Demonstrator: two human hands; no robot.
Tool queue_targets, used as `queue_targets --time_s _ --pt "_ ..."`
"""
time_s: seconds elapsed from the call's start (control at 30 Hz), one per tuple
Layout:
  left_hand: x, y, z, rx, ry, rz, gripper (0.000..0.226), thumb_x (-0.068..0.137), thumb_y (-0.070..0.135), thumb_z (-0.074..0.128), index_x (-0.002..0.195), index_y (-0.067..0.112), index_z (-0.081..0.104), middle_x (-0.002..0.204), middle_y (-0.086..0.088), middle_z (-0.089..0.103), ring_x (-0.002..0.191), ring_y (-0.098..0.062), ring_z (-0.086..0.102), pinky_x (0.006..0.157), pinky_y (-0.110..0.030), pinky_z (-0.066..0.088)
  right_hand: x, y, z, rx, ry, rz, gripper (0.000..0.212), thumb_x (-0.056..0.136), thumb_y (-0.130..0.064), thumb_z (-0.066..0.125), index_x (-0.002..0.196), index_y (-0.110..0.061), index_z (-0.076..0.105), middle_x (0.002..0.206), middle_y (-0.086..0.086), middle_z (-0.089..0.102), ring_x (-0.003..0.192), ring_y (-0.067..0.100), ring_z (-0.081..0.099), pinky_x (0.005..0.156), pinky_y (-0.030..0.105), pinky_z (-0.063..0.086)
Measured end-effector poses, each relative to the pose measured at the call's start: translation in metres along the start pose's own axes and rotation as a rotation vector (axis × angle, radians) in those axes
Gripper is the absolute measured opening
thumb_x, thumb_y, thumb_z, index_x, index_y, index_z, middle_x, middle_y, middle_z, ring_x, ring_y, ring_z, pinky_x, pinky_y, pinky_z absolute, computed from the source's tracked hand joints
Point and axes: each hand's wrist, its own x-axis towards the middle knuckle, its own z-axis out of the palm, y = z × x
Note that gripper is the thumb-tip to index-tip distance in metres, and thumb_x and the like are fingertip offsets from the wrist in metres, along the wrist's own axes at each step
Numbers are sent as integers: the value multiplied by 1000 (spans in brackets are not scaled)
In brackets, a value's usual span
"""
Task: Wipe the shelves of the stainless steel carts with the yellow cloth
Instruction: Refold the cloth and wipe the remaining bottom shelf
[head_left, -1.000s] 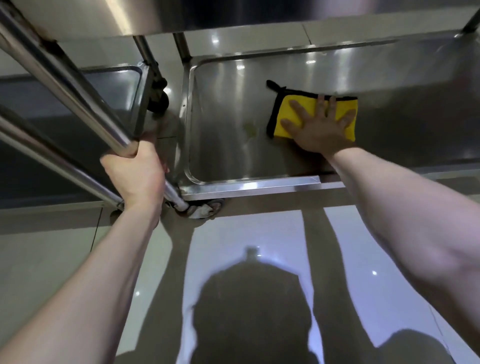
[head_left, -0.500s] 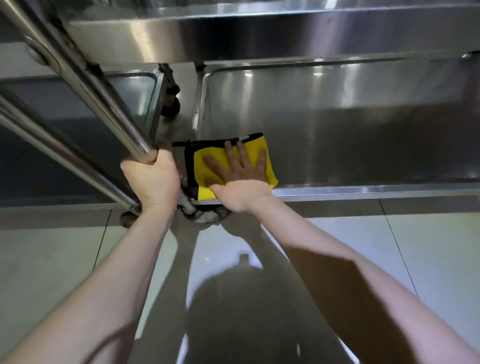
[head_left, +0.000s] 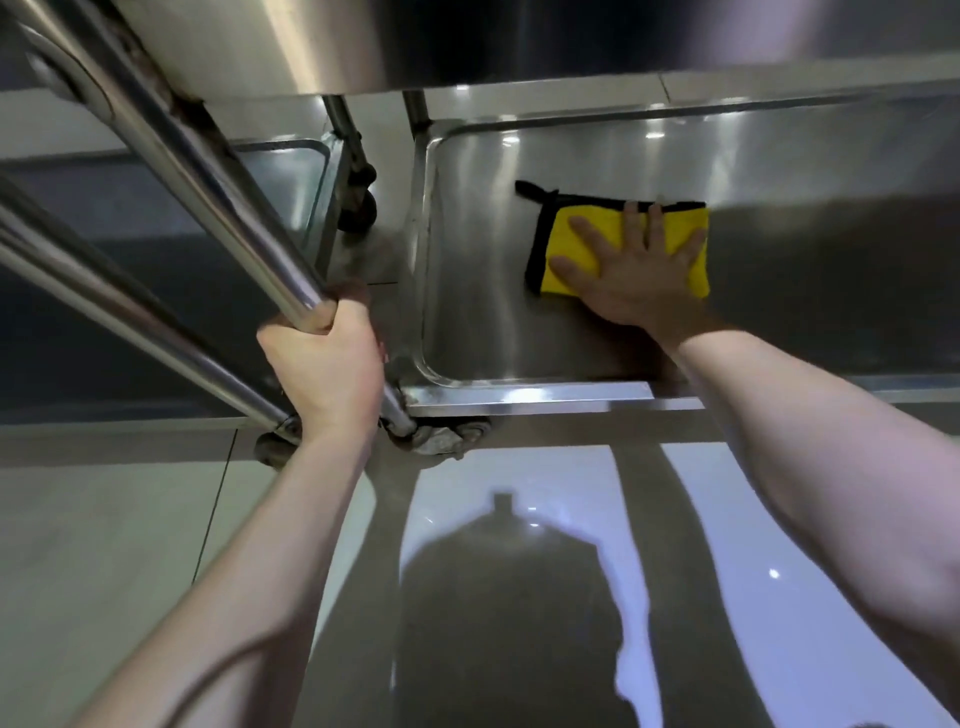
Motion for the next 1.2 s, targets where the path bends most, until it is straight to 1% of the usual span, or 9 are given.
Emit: queue_targets --time_s 0.23,0.47,0.67,0.77,0.93,1.03,1.1,1.13,1.2 --pt "5 -5 1 35 38 29 34 71 35 67 87 23 41 80 -18 60 56 -23 59 55 -38 51 81 -114 -7 -35 -47 -119 83 88 -95 8 163 -63 -2 179 13 -12 162 45 -20 112 87 -11" --pt "4 -3 -1 60 3 -14 47 57 51 62 89 23 41 88 -20 59 74 -30 61 73 -57 59 41 -145 5 -27 -82 -272 77 93 -88 10 164 -60 0 179 11 -16 163 42 -20 111 86 -15" --pt "5 0 2 61 -5 -34 32 72 38 65 91 23 42 87 -14 62 65 -22 63 62 -41 56 -62 -132 33 -45 -79 -416 73 92 -81 0 163 -60 -6 178 1 -20 163 33 -23 114 80 -17" --pt "9 6 2 105 -37 -36 32 75 38 65 94 25 44 88 -10 66 62 -15 67 56 -31 54 -83 -107 30 -23 -85 -411 62 103 -72 11 163 -62 -2 179 -6 -16 165 26 -20 119 76 -16" --pt "23 7 3 180 -56 -1 30 84 29 65 107 12 57 91 -9 68 81 -24 73 81 -49 65 -87 8 13 -37 -79 -287 59 106 -70 14 161 -65 -6 178 -14 -15 165 18 -15 125 69 -12" --pt "22 9 6 312 -16 -31 69 88 49 73 138 6 52 114 -2 65 115 -25 68 95 -35 54 -98 124 0 10 -73 -71 60 102 -77 14 159 -69 -4 178 -18 -14 165 14 -14 127 67 -10" --pt "3 8 2 409 102 -89 101 79 64 81 149 6 37 140 -12 58 134 -31 57 112 -39 44 -106 179 -7 32 -86 32 64 98 -82 13 159 -70 -3 178 -18 -13 165 14 -13 127 67 -10" --pt "-15 5 2 449 161 -67 100 78 67 82 145 7 38 143 -16 59 136 -35 57 113 -42 44 -109 193 -10 32 -91 49 65 97 -83 12 159 -69 -4 178 -17 -13 165 15 -13 127 67 -11" --pt "-62 -10 12 517 131 68 73 86 68 75 126 13 47 122 -12 67 121 -39 63 99 -44 48 -113 200 -12 33 -95 49 66 98 -83 13 160 -68 -3 178 -16 -14 166 17 -13 126 68 -12"
